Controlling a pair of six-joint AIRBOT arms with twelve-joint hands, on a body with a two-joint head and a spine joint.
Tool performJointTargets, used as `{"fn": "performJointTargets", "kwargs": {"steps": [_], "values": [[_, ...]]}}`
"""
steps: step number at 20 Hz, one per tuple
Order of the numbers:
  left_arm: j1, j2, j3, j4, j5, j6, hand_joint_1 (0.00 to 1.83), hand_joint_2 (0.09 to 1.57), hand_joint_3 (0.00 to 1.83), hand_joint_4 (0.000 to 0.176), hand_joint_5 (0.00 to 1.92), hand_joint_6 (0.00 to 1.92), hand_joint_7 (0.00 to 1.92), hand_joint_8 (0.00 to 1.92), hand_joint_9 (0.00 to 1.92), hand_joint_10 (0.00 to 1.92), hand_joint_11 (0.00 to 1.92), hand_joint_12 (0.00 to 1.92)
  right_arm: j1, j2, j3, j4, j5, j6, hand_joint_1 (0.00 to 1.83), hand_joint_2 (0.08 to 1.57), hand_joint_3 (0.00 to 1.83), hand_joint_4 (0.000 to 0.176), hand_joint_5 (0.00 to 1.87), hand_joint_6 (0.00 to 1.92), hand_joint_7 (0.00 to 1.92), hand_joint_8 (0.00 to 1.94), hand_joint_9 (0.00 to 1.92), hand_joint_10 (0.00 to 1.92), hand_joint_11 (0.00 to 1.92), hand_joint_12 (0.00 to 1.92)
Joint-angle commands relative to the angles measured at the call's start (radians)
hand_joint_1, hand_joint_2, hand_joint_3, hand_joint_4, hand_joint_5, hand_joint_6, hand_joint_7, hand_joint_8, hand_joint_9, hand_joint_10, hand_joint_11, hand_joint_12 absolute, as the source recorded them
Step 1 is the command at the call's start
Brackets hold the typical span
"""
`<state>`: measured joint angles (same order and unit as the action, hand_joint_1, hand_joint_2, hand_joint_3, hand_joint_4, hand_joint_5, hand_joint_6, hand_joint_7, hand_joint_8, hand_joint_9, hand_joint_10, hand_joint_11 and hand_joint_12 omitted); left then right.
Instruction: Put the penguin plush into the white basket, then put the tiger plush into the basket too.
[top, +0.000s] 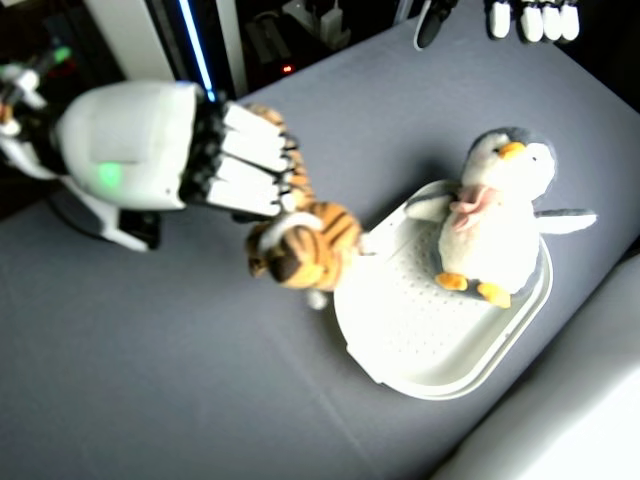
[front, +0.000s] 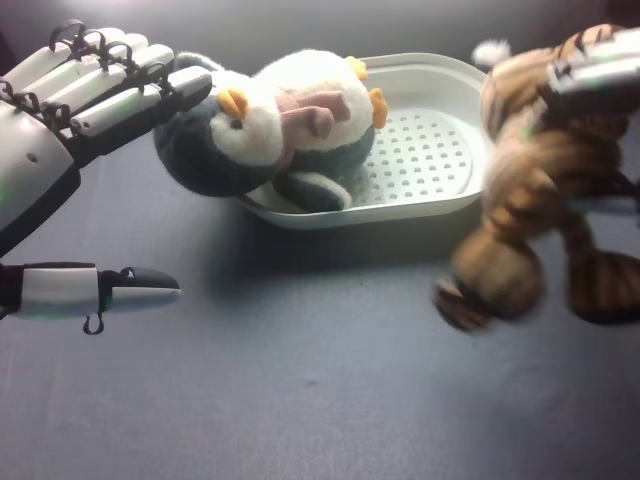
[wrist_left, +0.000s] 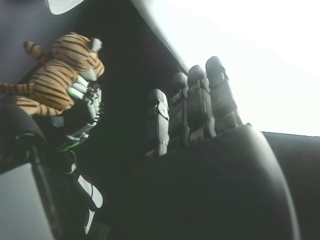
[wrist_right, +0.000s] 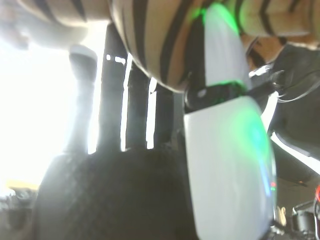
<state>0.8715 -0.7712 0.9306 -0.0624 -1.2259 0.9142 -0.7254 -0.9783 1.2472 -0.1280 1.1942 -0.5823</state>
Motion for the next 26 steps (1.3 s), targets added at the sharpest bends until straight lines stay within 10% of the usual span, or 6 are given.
{"fn": "performJointTargets", "kwargs": {"steps": [1, 7, 9, 11, 15, 26], "values": [[-0.007, -0.005, 0.002, -0.008, -0.124, -0.003, 0.72, 0.87, 0.0, 0.095, 0.2, 0.0, 0.18, 0.0, 0.13, 0.0, 0.0, 0.31, 0.038, -0.012, 0.022, 0.038, 0.058, 0.0, 1.32, 1.19, 0.0, 0.0, 0.87, 1.08, 0.76, 1.33, 0.82, 1.2, 0.68, 1.23], [-0.008, -0.028, 0.018, -0.002, -0.108, -0.021, 0.73, 0.87, 0.0, 0.076, 0.18, 0.0, 0.17, 0.0, 0.13, 0.0, 0.0, 0.32, 0.276, -0.184, 0.233, -0.035, -0.336, 0.0, 1.36, 1.13, 0.01, 0.0, 0.94, 1.03, 0.93, 1.03, 0.86, 1.24, 0.59, 1.01], [-0.013, -0.033, 0.021, 0.004, -0.104, -0.024, 0.74, 0.87, 0.0, 0.1, 0.17, 0.0, 0.17, 0.0, 0.13, 0.0, 0.0, 0.31, 0.278, -0.191, 0.248, -0.036, -0.384, -0.002, 0.96, 1.03, 0.0, 0.138, 0.28, 0.09, 0.3, 0.09, 0.26, 0.13, 0.08, 0.46], [-0.011, -0.033, 0.02, 0.004, -0.106, -0.026, 0.73, 0.88, 0.0, 0.105, 0.16, 0.0, 0.16, 0.0, 0.12, 0.0, 0.0, 0.28, 0.278, -0.191, 0.25, -0.039, -0.398, -0.002, 0.74, 1.02, 0.0, 0.174, 0.02, 0.0, 0.03, 0.0, 0.02, 0.01, 0.0, 0.09], [0.0, -0.033, 0.019, -0.004, -0.121, -0.038, 0.79, 0.88, 0.0, 0.075, 0.16, 0.0, 0.14, 0.0, 0.1, 0.0, 0.0, 0.2, 0.26, -0.168, 0.192, -0.035, -0.346, 0.004, 0.43, 1.14, 0.01, 0.176, 0.0, 0.0, 0.0, 0.0, 0.0, 0.0, 0.0, 0.0], [0.127, -0.045, -0.003, -0.09, -0.366, -0.119, 0.79, 0.89, 0.0, 0.169, 0.0, 0.0, 0.03, 0.0, 0.06, 0.0, 0.0, 0.56, -0.196, -0.02, -0.037, 0.198, 0.424, 0.205, 0.5, 1.18, 0.0, 0.149, 0.11, 0.01, 0.16, 0.01, 0.11, 0.01, 0.05, 0.02]]}}
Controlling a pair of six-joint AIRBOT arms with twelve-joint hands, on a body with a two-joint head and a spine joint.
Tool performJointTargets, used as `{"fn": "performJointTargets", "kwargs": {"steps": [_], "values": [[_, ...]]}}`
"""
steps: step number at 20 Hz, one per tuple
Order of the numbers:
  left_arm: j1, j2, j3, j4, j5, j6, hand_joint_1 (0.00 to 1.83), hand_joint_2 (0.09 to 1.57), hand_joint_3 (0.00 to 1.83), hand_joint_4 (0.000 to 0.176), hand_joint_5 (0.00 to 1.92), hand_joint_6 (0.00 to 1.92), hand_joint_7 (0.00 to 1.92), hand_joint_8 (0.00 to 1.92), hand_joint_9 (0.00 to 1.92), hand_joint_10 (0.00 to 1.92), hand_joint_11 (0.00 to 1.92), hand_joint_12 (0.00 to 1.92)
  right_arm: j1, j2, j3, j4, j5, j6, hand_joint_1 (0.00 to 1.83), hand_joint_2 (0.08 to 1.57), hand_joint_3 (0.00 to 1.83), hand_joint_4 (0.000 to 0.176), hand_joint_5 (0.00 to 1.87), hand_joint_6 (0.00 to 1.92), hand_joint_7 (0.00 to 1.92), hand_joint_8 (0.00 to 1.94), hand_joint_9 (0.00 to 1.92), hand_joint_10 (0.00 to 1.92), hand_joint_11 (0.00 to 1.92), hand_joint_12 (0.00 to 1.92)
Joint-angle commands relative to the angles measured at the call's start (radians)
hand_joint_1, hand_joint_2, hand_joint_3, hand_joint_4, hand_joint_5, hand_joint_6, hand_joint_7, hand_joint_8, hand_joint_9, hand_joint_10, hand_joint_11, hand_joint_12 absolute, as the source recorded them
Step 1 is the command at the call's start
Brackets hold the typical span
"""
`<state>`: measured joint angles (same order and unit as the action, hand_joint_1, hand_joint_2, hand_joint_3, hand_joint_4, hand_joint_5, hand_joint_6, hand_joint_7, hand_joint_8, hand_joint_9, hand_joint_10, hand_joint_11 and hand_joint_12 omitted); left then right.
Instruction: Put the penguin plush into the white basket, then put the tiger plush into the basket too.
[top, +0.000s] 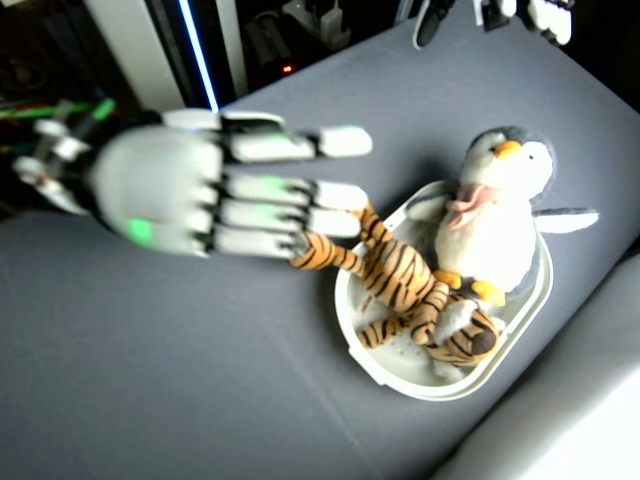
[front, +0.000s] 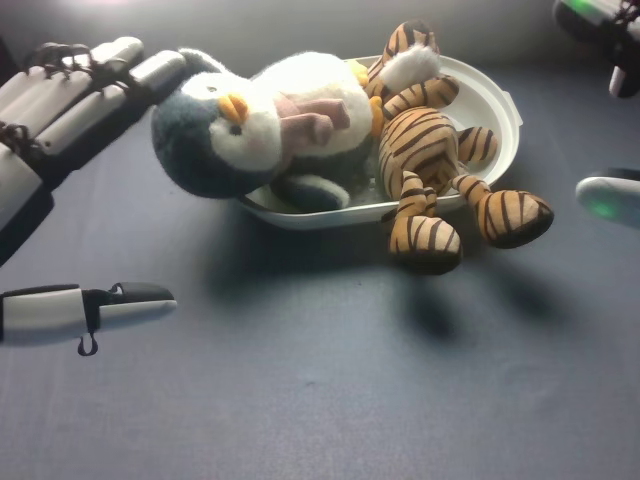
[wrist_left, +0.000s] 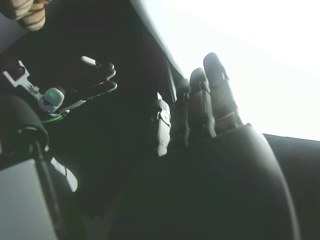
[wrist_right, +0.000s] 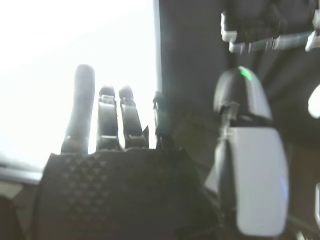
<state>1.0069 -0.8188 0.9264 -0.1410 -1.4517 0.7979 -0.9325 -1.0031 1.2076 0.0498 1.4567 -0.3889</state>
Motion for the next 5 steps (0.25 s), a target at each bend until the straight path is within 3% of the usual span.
{"fn": "performJointTargets", "kwargs": {"steps": [1, 2, 3, 4, 5], "values": [[0.002, 0.0, 0.001, -0.018, -0.16, -0.014, 0.79, 0.89, 0.0, 0.169, 0.0, 0.0, 0.03, 0.0, 0.06, 0.0, 0.0, 0.56, -0.003, 0.007, -0.008, 0.023, 0.198, 0.012, 0.5, 1.18, 0.0, 0.149, 0.11, 0.01, 0.16, 0.01, 0.11, 0.01, 0.05, 0.02], [0.01, -0.001, 0.001, -0.021, -0.176, -0.026, 0.56, 1.06, 0.03, 0.012, 0.04, 0.0, 0.17, 0.0, 0.2, 0.02, 0.0, 0.96, -0.011, 0.01, -0.019, 0.023, 0.233, 0.012, 0.65, 1.18, 0.0, 0.115, 0.04, 0.0, 0.29, 0.01, 0.4, 0.02, 0.22, 0.06], [0.012, -0.004, 0.003, -0.022, -0.189, -0.044, 0.53, 1.11, 0.02, 0.0, 0.11, 0.01, 0.24, 0.01, 0.25, 0.02, 0.0, 0.9, -0.019, 0.014, -0.029, 0.021, 0.264, 0.011, 0.64, 1.18, 0.0, 0.119, 0.02, 0.0, 0.31, 0.01, 0.42, 0.01, 0.24, 0.06], [0.014, -0.01, 0.007, -0.018, -0.211, -0.067, 0.4, 1.13, 0.01, 0.005, 0.37, 0.03, 0.25, 0.0, 0.25, 0.01, 0.0, 0.67, -0.029, 0.019, -0.041, 0.016, 0.304, 0.011, 0.65, 1.14, 0.0, 0.06, 0.28, 0.03, 0.41, 0.01, 0.42, 0.0, 0.23, 0.03], [0.014, -0.014, 0.009, -0.013, -0.238, -0.081, 0.18, 1.23, 0.02, 0.053, 0.55, 0.06, 0.26, 0.0, 0.21, 0.0, 0.0, 0.31, -0.033, 0.029, -0.062, 0.007, 0.306, 0.011, 0.64, 1.12, 0.0, 0.019, 0.37, 0.01, 0.39, 0.0, 0.36, 0.0, 0.16, 0.01]]}}
